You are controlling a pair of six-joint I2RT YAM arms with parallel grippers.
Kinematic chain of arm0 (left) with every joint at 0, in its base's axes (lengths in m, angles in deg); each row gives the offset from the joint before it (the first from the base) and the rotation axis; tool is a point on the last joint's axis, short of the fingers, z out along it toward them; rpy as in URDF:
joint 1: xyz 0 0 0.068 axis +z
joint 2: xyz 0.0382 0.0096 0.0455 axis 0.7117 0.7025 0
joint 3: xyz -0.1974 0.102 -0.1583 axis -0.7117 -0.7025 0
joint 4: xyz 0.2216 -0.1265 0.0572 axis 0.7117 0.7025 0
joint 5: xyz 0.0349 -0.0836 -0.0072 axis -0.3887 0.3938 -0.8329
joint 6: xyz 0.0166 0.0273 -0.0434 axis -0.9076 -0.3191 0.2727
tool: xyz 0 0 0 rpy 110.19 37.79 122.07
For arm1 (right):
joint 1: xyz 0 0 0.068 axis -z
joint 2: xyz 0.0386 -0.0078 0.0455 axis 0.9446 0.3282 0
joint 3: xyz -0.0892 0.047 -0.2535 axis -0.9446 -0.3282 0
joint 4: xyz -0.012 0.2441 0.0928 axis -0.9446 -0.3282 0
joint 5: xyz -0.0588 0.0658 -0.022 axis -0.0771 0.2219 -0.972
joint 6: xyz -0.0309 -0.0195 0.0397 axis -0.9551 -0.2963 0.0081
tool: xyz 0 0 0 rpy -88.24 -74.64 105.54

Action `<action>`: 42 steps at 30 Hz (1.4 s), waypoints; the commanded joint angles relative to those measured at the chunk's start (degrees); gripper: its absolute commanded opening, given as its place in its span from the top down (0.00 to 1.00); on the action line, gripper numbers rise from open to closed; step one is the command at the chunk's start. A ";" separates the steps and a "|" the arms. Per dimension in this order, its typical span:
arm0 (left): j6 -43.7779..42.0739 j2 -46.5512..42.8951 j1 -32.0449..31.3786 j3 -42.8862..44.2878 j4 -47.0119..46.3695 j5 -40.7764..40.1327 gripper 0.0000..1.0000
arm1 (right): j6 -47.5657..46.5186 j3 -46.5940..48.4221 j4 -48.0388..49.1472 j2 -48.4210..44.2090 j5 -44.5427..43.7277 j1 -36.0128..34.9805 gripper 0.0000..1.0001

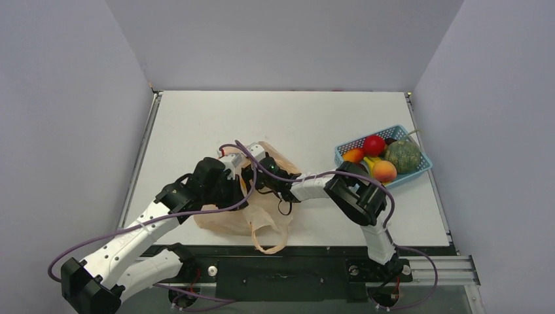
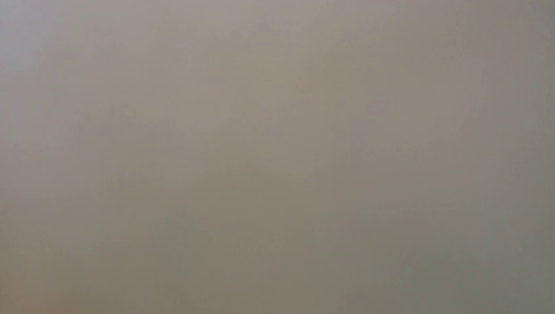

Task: Take the fake fruits out of the plastic bag
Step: Adjust the plastic bag at the center of the board.

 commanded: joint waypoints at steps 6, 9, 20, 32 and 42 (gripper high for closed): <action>2.23 2.89 -0.12 1.83 -12.29 8.58 1.00 | 19.29 -8.86 -6.64 -18.24 -18.39 4.03 0.26; 1.35 5.09 -0.13 7.48 -11.99 9.15 1.00 | 24.87 -10.33 -12.25 -22.73 -13.38 8.02 0.25; 4.22 15.50 -20.44 14.44 -15.75 2.08 1.00 | 54.55 -25.04 0.21 -25.86 -13.00 2.18 0.25; 7.78 -1.10 -12.28 -5.10 -0.55 -13.73 1.00 | 57.44 -28.00 1.55 -23.75 -14.19 4.09 0.23; 8.59 -0.48 -12.87 -8.00 -6.79 -9.06 1.00 | 63.13 -24.12 5.07 -21.23 -13.78 5.02 0.23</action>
